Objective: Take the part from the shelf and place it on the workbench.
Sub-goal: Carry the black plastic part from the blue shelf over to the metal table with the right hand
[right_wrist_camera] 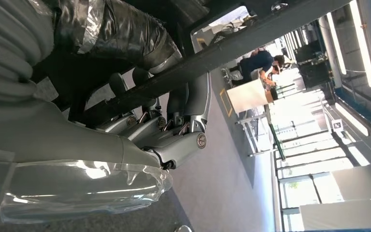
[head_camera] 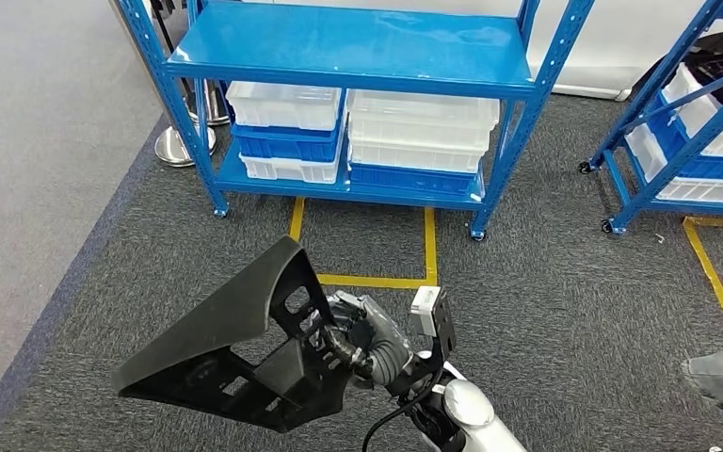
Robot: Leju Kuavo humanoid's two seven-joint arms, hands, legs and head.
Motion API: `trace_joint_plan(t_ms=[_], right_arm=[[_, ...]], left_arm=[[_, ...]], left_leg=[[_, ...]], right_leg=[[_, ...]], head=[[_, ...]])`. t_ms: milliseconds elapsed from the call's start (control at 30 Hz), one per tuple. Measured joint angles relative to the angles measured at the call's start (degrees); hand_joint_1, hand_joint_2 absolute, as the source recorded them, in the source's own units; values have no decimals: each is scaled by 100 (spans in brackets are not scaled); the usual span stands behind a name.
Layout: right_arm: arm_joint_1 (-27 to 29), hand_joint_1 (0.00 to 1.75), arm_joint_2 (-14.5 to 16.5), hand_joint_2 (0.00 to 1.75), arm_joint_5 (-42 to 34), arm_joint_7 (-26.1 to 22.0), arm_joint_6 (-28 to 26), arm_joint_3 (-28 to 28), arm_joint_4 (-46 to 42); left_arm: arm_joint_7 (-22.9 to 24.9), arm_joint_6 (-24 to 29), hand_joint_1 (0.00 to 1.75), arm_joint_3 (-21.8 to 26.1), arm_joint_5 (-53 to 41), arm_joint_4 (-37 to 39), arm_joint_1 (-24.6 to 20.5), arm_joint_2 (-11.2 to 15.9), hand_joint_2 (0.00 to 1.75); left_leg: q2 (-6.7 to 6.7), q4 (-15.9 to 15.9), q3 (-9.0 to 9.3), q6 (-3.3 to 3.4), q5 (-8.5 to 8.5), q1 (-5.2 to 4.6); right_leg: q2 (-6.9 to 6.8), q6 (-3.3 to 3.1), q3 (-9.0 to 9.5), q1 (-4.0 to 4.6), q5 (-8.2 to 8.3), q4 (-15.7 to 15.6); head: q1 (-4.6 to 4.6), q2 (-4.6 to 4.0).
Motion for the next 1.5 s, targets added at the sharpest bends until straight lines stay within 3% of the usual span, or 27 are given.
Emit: trace_joint_plan(t_ms=[33,67,133,167,233,267,300,367,433,500,533,600,633,667,733,800,867,900,967,1033,1067,1100,1167,1233,1300,1400,1500], right_arm=[[6,175,-5,175,-5,-1,15,-9,-3],[12,175,-11,175,-8,-1,30,-18,-4],[27,175,-22,175,-9,-8,48,-41,-25],[32,175,-25,175,3,-21,49,-58,-56],[35,175,-25,175,40,-70,47,-96,-153],[35,175,-24,175,57,-95,45,-114,-197],[39,175,-23,175,64,-112,45,-128,-227],[65,175,-25,175,76,-117,42,-150,-244],[90,175,-25,175,92,-115,40,-161,-251],[99,175,-25,175,108,-118,40,-166,-264],[109,175,-25,175,120,-127,40,-170,-268],[144,175,-25,175,158,-154,39,-184,-277],[164,175,-25,175,181,-171,39,-195,-289],[181,175,-24,175,208,-187,38,-208,-309],[201,175,-23,175,291,-233,34,-238,-372],[209,175,-24,175,394,-285,28,-260,-437],[227,175,-26,175,479,-313,20,-269,-485],[238,175,-28,175,514,-320,14,-271,-506],[262,175,-33,175,573,-336,-3,-273,-528],[292,175,-40,175,625,-354,-28,-273,-537],[306,175,-44,175,644,-360,-37,-273,-537],[315,175,-46,175,654,-364,-41,-273,-537],[311,175,-49,175,662,-372,-40,-272,-538],[299,175,-49,175,668,-377,-38,-268,-537],[292,175,-49,175,675,-381,-27,-265,-536],[257,175,-27,175,680,-393,25,-258,-534],[215,175,16,175,676,-409,75,-245,-521]], left_arm=[[9,-4,0,-14,-12,0,-4,-1,175],[20,-8,0,-28,-25,0,-9,-2,175],[42,-15,0,-56,-51,0,-24,-9,175],[48,-17,0,-65,-64,0,-34,-12,175],[54,-22,0,-79,-95,0,-61,-23,175],[54,-26,0,-86,-107,0,-73,-28,175],[54,-28,0,-94,-114,0,-79,-34,175],[58,-31,0,-113,-120,1,-75,-39,175],[66,-31,0,-126,-125,2,-61,-40,175],[70,-39,0,-143,-130,2,-62,-42,175],[69,-48,0,-156,-136,2,-66,-42,175],[62,-74,0,-187,-154,2,-70,-42,175],[60,-85,0,-198,-163,2,-72,-42,175],[60,-93,0,-206,-170,2,-78,-41,175],[61,-99,0,-217,-180,2,-103,-40,175],[64,-102,0,-235,-187,2,-139,-41,175],[69,-111,0,-260,-190,2,-155,-60,175],[73,-115,0,-270,-191,2,-155,-71,175],[84,-116,0,-288,-194,2,-149,-84,175],[97,-122,0,-312,-205,2,-138,-83,175],[108,-136,0,-327,-215,2,-133,-83,175],[122,-160,0,-339,-224,2,-129,-83,175],[147,-214,0,-355,-234,2,-127,-84,175],[155,-242,0,-361,-236,2,-131,-85,175],[157,-260,0,-364,-234,2,-123,-84,175],[152,-274,0,-364,-205,3,-90,-78,175],[137,-277,0,-364,-151,5,-68,-68,175]], left_leg=[[4,24,-128,-4,80,-3],[8,55,-255,-14,153,-3],[10,138,-507,-43,285,-2],[5,184,-609,-67,341,-6],[-9,254,-738,-126,449,-17],[-14,253,-770,-160,515,-14],[-16,236,-791,-197,589,-9],[-22,234,-861,-263,585,19],[-31,555,-992,-304,135,36],[-35,1257,-1130,-326,-429,39],[-36,1619,-1168,-331,-517,38],[-37,1985,-1092,-317,-227,35],[-38,1890,-928,-293,-8,28],[-41,1592,-660,-254,88,14],[-41,674,1,-179,-114,-24],[-37,93,347,-133,-383,-55],[-30,-22,351,-73,-348,-32],[-26,-46,327,-32,-294,-16],[-22,-59,244,20,-193,2],[-47,-34,127,18,-116,4],[-74,-12,70,5,-87,9],[-110,20,19,-11,-68,18],[-190,112,-66,-49,-61,41],[-265,226,-167,-117,-68,39],[-332,277,-257,-209,-42,39],[-344,373,-348,-305,-91,63],[-190,1249,-752,-356,-593,65]], right_leg=[[0,12,-18,-10,-81,349],[0,20,20,-20,10,567],[1,17,352,-42,395,456],[5,5,696,-48,448,89],[15,-26,1414,-32,207,-884],[21,-42,1623,-11,72,-1226],[22,-64,1678,10,32,-1399],[4,-148,1544,9,163,-1428],[-17,-250,1362,-3,326,-1435],[-19,-298,1169,23,462,-1416],[-21,-303,1070,38,526,-1401],[-30,-303,873,67,643,-1355],[-34,-299,781,77,694,-1325],[-37,-292,705,82,739,-1293],[-39,-258,616,96,810,-1230],[-49,-202,581,98,878,-1207],[-45,-133,539,94,894,-1171],[-28,-100,483,87,796,-1056],[10,-39,253,49,384,-491],[17,17,16,-4,0,214],[17,44,8,-30,-51,364],[19,65,120,-57,10,283],[86,96,593,-115,285,-414],[242,89,927,-140,409,-996],[289,34,945,-113,400,-1081],[148,-93,914,-116,464,-1114],[-19,-183,883,-95,511,-1146]], head=[[-1,0],[-1,0],[-2,0],[-2,0],[-5,0],[-6,0],[-8,0],[-5,0],[-5,0],[-7,0],[-8,0],[-8,0],[-8,0],[-9,0],[-8,0],[-7,0],[-7,0],[-4,0],[-3,0],[-4,0],[-4,0],[-3,0],[-3,0],[-4,0],[-5,0],[-8,0],[-14,0]])
